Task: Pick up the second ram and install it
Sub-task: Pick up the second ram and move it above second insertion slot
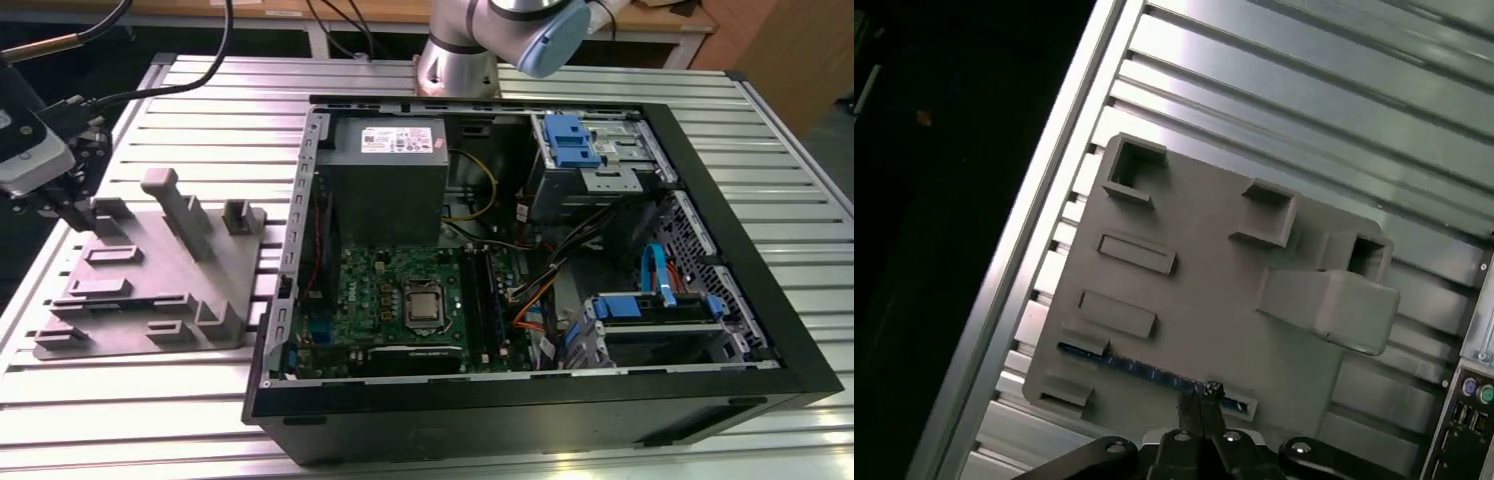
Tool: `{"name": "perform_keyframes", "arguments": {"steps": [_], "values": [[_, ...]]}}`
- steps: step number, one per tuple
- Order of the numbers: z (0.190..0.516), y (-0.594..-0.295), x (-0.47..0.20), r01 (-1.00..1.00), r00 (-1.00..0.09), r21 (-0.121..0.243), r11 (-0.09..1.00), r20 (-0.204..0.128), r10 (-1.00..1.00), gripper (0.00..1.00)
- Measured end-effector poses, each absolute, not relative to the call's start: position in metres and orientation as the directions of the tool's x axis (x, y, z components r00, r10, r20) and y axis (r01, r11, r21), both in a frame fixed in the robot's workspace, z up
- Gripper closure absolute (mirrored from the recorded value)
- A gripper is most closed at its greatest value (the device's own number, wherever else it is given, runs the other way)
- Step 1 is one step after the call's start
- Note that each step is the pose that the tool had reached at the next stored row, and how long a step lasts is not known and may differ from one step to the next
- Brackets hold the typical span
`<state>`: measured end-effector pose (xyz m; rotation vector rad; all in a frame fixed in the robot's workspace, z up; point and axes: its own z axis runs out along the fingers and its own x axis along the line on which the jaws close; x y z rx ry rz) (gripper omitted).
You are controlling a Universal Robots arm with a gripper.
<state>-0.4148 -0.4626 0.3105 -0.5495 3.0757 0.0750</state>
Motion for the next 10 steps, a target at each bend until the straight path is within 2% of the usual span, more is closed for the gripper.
{"name": "perform_keyframes", "arguments": {"steps": [10], "values": [[0.3086,-0.4627,-0.4148,-0.511,-0.86,0.044,0.859,-0.024,-0.51,0.9]]}}
